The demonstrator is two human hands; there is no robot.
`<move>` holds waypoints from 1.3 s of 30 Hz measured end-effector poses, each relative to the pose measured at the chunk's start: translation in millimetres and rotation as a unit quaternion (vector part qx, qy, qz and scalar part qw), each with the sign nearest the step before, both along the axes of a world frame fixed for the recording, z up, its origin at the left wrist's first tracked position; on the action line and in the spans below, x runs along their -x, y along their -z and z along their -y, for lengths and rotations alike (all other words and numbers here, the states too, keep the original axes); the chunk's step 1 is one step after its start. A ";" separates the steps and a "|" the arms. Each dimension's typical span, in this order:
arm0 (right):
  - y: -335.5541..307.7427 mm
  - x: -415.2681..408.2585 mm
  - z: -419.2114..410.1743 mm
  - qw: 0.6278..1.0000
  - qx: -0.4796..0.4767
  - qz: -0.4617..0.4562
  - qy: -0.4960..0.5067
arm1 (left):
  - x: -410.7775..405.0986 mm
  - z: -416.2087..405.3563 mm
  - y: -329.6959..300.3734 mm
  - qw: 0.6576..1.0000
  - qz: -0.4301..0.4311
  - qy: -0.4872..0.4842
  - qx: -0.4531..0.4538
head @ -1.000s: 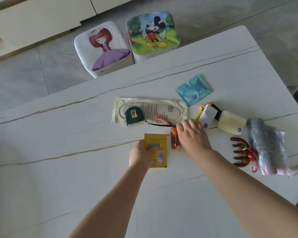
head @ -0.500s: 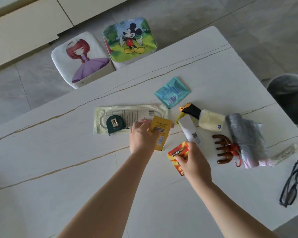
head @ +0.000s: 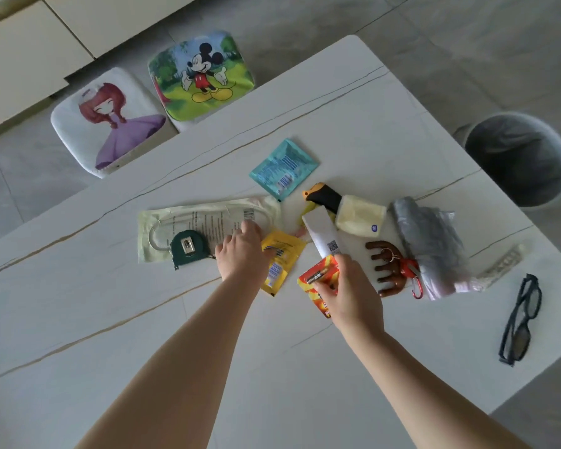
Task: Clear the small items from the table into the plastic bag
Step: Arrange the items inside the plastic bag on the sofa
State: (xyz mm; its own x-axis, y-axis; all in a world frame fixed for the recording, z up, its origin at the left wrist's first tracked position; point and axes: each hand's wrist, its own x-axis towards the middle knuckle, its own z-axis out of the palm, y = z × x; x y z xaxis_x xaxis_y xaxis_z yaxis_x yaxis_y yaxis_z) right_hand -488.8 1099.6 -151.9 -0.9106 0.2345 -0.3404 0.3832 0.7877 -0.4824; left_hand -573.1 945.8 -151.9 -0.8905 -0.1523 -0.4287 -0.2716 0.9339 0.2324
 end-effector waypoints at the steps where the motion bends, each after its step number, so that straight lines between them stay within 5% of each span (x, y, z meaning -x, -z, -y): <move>1: -1.4 -0.8 -1.7 1.000 -0.001 0.007 0.004 | -2.9 -2.2 -0.5 1.000 0.010 0.013 -0.005; 6: -9.8 -18.1 -11.0 0.997 0.016 0.054 0.043 | -22.7 -22.6 -10.5 0.991 0.070 0.114 0.004; 18: -67.0 -60.7 -50.7 0.978 0.101 0.087 0.160 | -56.0 -55.6 -69.7 0.965 0.129 -0.051 -0.222; 25: -126.9 -89.9 -92.3 0.887 0.299 0.008 0.351 | -83.2 -97.6 -132.2 0.904 0.179 -0.116 -0.371; 39: -233.1 -265.2 -198.9 0.714 0.382 -0.120 0.574 | -211.3 -234.4 -225.4 0.832 0.302 -0.015 -0.465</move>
